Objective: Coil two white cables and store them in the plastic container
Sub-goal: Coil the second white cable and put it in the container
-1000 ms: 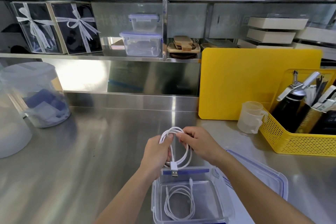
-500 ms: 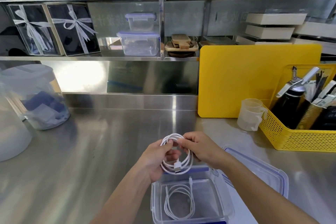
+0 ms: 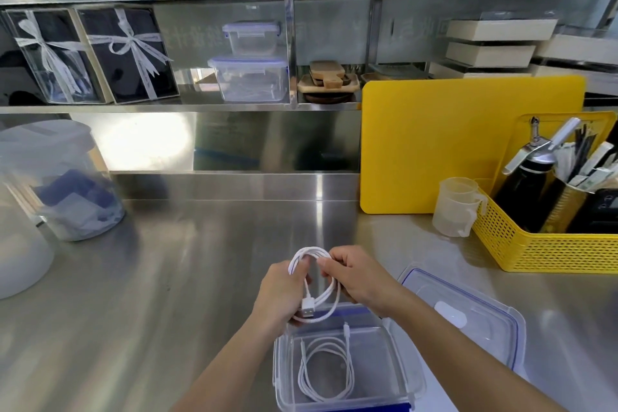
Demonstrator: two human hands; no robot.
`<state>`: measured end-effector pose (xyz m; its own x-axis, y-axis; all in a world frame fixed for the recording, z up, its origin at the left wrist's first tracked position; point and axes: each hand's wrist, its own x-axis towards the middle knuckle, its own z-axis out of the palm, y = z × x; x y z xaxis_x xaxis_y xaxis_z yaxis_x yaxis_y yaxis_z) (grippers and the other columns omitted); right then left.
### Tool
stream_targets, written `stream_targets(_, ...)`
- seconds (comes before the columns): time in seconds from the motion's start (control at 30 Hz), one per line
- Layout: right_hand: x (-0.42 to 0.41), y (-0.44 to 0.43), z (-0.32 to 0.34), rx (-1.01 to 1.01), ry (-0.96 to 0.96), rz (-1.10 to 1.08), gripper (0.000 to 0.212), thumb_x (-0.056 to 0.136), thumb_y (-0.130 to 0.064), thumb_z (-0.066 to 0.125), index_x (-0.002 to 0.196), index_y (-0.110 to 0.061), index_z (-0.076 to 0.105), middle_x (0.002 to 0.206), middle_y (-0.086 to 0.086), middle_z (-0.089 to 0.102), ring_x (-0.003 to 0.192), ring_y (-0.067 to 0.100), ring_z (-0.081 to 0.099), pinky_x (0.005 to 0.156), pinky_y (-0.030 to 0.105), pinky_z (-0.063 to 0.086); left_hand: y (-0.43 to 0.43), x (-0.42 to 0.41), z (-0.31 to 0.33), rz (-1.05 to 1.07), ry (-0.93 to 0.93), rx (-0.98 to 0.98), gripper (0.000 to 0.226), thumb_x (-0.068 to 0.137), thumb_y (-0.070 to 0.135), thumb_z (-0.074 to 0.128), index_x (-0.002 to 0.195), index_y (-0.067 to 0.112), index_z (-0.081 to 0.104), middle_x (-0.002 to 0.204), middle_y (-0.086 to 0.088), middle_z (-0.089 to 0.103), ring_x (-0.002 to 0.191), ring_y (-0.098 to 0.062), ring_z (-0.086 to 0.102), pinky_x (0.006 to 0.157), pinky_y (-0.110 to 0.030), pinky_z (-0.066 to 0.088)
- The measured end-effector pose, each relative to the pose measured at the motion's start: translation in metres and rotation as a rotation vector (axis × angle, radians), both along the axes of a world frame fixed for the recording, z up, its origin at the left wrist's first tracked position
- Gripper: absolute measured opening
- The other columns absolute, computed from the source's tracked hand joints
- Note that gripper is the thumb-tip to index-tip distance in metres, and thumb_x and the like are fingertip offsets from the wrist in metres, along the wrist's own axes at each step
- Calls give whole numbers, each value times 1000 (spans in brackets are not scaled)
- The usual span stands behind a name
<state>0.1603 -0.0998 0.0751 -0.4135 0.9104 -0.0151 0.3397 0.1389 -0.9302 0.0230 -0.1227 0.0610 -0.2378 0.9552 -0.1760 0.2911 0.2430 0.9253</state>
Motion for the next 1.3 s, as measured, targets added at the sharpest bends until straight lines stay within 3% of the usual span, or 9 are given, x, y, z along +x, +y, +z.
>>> stream_targets(0.23,5,5,-2,40,-4,-90,35,91,-26,51,56,-23,53,48,-8,46,38,0,37,44,19,32,-5,-15,7,-170,-646,-293,14,81,-4,64,69,4,61,51,-10,58,43,-19,60,49,-35,59)
stream_targets(0.43,-5,-2,3,126,-76,12,31,91,-24,49,62,-15,52,52,-5,46,43,2,40,50,24,37,-2,-13,-1,23,174,123,11,80,2,59,72,9,58,56,-1,60,46,-12,55,45,-22,44)
stream_targets(0.53,-9,-5,0,212,-164,17,32,92,-28,47,72,-3,52,59,3,47,53,13,41,56,33,38,-2,-15,-10,128,181,119,13,89,20,51,82,10,50,73,-10,64,60,-25,60,51,-30,47)
stream_targets(0.73,-1,-5,-4,670,-325,120,15,88,-22,55,79,-13,62,78,-2,58,76,12,48,69,32,34,0,-18,-8,204,-403,-143,38,87,46,56,88,8,53,67,-7,41,56,-19,40,53,-30,40)
stream_targets(0.83,2,-5,-7,816,-411,34,7,78,-24,66,80,-20,71,106,5,61,106,19,43,83,35,26,-1,-25,-7,166,-623,-269,23,91,24,57,78,5,59,60,-7,51,53,-19,50,50,-29,52)
stream_targets(0.9,4,-6,-8,865,-424,-43,7,74,-19,71,80,-22,73,87,8,59,87,20,48,68,36,32,-4,-32,-5,153,-859,-277,24,91,-7,38,79,-5,59,55,-14,65,51,-24,62,43,-29,56)
stream_targets(1.0,8,-7,-9,936,-419,-4,15,71,-10,67,83,-14,74,66,8,61,67,15,47,52,33,42,-7,-46,-4,73,-1110,-268,27,82,-10,33,90,-16,58,70,-25,72,61,-33,72,50,-37,60)
stream_targets(1.13,13,-8,-17,852,-399,9,25,74,6,63,96,-3,70,79,14,70,68,30,62,60,40,53,-11,-55,-1,-31,-1138,-262,36,84,22,52,90,-9,68,86,-21,74,74,-32,72,64,-48,60)
stream_targets(1.3,8,-12,-26,427,-200,-90,25,88,-5,50,106,-12,66,91,1,64,80,12,57,71,9,41,-13,-47,3,29,-849,-261,16,88,-5,49,77,-6,60,64,-19,71,56,-27,71,53,-42,60)
